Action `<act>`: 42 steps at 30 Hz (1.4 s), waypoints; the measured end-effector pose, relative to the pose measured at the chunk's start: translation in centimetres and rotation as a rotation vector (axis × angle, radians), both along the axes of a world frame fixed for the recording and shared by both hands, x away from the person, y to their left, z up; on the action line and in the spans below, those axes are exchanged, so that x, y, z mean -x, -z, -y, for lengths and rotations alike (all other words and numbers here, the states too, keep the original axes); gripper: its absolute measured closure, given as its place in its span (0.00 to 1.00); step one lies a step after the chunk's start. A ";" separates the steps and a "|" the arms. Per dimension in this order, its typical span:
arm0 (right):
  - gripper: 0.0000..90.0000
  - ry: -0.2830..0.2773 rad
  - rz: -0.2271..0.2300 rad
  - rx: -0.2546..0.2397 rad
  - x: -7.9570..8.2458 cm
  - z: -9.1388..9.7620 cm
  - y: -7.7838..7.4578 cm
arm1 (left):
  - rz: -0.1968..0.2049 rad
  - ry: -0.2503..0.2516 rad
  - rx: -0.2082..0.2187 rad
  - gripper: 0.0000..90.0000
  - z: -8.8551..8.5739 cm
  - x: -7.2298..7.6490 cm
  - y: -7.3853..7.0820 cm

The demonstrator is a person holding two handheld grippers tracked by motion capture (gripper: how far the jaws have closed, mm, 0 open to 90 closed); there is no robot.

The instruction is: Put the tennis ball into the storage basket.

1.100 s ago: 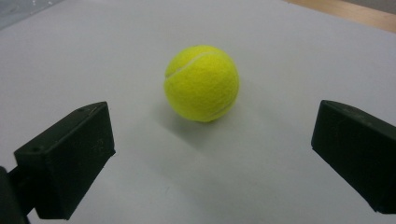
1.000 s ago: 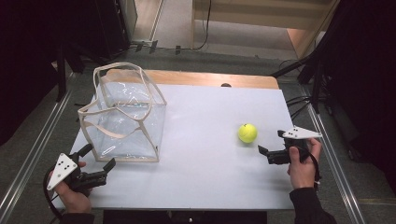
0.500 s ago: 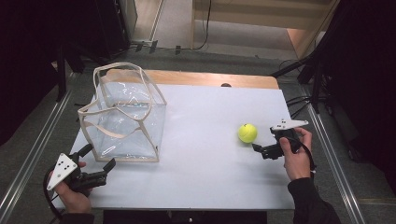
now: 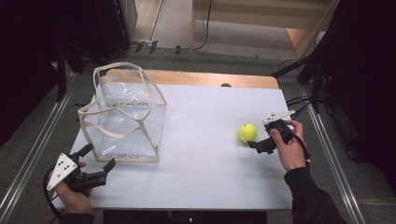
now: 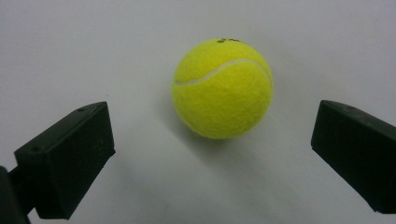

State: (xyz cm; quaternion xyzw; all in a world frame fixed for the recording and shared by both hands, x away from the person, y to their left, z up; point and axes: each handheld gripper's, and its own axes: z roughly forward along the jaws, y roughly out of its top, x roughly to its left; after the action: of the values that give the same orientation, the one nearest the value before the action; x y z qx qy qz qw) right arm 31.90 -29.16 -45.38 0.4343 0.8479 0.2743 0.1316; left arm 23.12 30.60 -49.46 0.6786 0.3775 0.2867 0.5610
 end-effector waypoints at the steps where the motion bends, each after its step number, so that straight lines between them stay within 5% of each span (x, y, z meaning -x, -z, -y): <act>1: 0.00 -0.002 0.003 0.010 -0.2 -0.1 0.1 | 0.000 0.000 0.000 0.01 0.0 0.0 0.0; 36: 0.00 -0.043 -0.179 0.110 -4.8 -1.6 1.1 | 0.001 0.005 0.000 0.01 0.0 0.0 0.0; 39: 0.13 -0.021 -0.177 0.139 -5.1 -2.0 1.3 | 0.002 0.007 -0.002 0.01 0.0 0.0 0.0; 42: 0.13 -0.016 -0.184 0.135 -5.4 -2.2 1.4 | 0.002 0.008 -0.001 0.01 0.0 0.0 0.0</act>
State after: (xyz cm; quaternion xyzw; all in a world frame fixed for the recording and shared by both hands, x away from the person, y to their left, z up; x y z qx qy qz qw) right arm 37.27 -26.99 -46.77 0.4409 0.8764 0.1763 0.0799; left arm 23.15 30.62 -49.44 0.6800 0.3743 0.2853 0.5622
